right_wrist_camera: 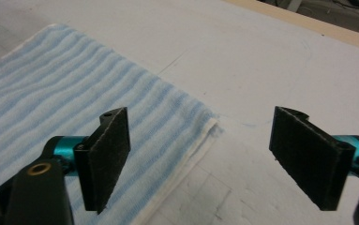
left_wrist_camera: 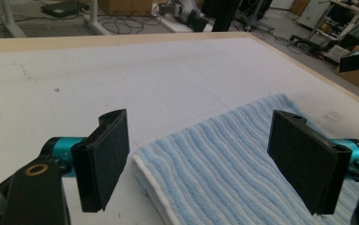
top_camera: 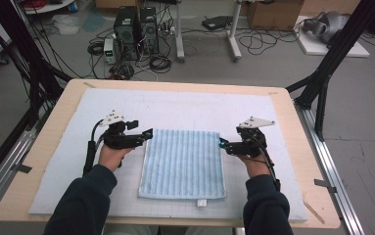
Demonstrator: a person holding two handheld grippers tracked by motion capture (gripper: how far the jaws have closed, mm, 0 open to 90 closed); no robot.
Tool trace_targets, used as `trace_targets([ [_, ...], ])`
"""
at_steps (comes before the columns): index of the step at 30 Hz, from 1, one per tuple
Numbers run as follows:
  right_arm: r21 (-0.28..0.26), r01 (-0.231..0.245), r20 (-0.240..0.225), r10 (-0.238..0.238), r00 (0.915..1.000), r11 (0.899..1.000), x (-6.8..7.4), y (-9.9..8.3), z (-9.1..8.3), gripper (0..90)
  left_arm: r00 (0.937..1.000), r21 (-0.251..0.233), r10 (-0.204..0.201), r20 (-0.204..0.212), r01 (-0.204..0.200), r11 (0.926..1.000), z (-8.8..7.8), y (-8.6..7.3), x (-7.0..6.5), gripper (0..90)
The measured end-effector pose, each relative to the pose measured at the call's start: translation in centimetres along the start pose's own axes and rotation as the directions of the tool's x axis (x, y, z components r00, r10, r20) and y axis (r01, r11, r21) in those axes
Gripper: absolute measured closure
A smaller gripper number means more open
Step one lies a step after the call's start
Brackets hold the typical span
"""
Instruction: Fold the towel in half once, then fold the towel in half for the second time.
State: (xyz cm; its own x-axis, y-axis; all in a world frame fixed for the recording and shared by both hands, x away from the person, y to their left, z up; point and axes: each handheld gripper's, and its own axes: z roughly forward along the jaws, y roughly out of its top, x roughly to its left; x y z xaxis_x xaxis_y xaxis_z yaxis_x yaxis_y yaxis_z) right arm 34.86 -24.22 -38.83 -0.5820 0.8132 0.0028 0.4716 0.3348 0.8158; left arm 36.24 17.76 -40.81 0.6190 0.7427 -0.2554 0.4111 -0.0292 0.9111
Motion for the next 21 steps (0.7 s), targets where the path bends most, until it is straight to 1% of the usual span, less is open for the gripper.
trace_targets([
  [2, -0.002, -0.007, -0.005, 0.007, 1.0000, 1.000, -0.2, -0.1, -0.3, 15.1, 1.0000, 0.000, 0.003, 0.000, -0.003, 1.0000, -0.3, 0.0, -0.1, 21.4],
  [4, 0.002, -0.019, -0.006, 0.019, 0.9998, 1.000, -0.3, -0.2, -0.4, 11.9, 0.9999, -0.003, 0.006, 0.010, -0.006, 1.0000, -0.4, 0.0, -0.2, 21.6],
  [6, -0.003, -0.019, -0.015, 0.019, 0.9997, 1.000, -0.3, -0.4, -0.5, 11.9, 0.9999, -0.004, 0.013, 0.008, -0.013, 0.9999, -0.5, 0.1, -0.3, 22.3],
  [8, -0.005, -0.021, -0.022, 0.021, 0.9995, 1.000, -0.3, -0.4, -0.5, 11.6, 0.9999, -0.001, 0.010, 0.011, -0.010, 0.9999, -0.6, 0.1, -0.3, 22.3],
  [10, -0.007, -0.023, -0.024, 0.023, 0.9994, 1.000, -0.2, -0.4, -0.6, 11.5, 0.9998, -0.009, 0.011, 0.015, -0.011, 0.9999, -0.7, 0.2, -0.3, 22.2],
  [11, -0.013, -0.020, -0.027, 0.020, 0.9994, 1.000, -0.1, -0.4, -0.6, 11.5, 0.9999, -0.012, 0.004, 0.015, -0.004, 0.9999, -0.8, 0.2, -0.4, 22.2],
  [12, -0.011, -0.017, -0.031, 0.016, 0.9994, 1.000, -0.2, -0.4, -0.6, 11.6, 0.9998, -0.012, 0.006, 0.016, -0.006, 0.9999, -0.9, 0.3, -0.3, 22.3],
  [14, -0.015, -0.026, -0.034, 0.025, 0.9991, 1.000, -0.3, -0.3, -0.6, 11.5, 0.9998, -0.009, 0.010, 0.019, -0.009, 0.9999, -1.1, 0.3, -0.3, 22.2],
  [16, -0.033, -0.031, -0.038, 0.030, 0.9988, 0.999, -0.3, -0.3, -0.7, 11.5, 0.9996, -0.011, 0.016, 0.024, -0.016, 0.9998, -1.3, 0.3, -0.5, 22.2],
  [17, -0.038, -0.036, -0.041, 0.034, 0.9986, 0.999, -0.3, -0.4, -0.8, 11.5, 0.9994, -0.013, 0.023, 0.023, -0.023, 0.9996, -1.4, 0.4, -0.5, 22.2],
  [19, -0.041, -0.033, -0.038, 0.032, 0.9988, 0.999, -0.3, -0.4, -0.8, 11.6, 0.9993, -0.015, 0.026, 0.025, -0.026, 0.9996, -1.4, 0.4, -0.6, 22.2],
  [21, -0.043, -0.038, -0.043, 0.037, 0.9984, 0.998, -0.2, -0.5, -0.7, 11.6, 0.9992, -0.006, 0.028, 0.028, -0.028, 0.9996, -1.4, 0.4, -0.5, 22.2],
])
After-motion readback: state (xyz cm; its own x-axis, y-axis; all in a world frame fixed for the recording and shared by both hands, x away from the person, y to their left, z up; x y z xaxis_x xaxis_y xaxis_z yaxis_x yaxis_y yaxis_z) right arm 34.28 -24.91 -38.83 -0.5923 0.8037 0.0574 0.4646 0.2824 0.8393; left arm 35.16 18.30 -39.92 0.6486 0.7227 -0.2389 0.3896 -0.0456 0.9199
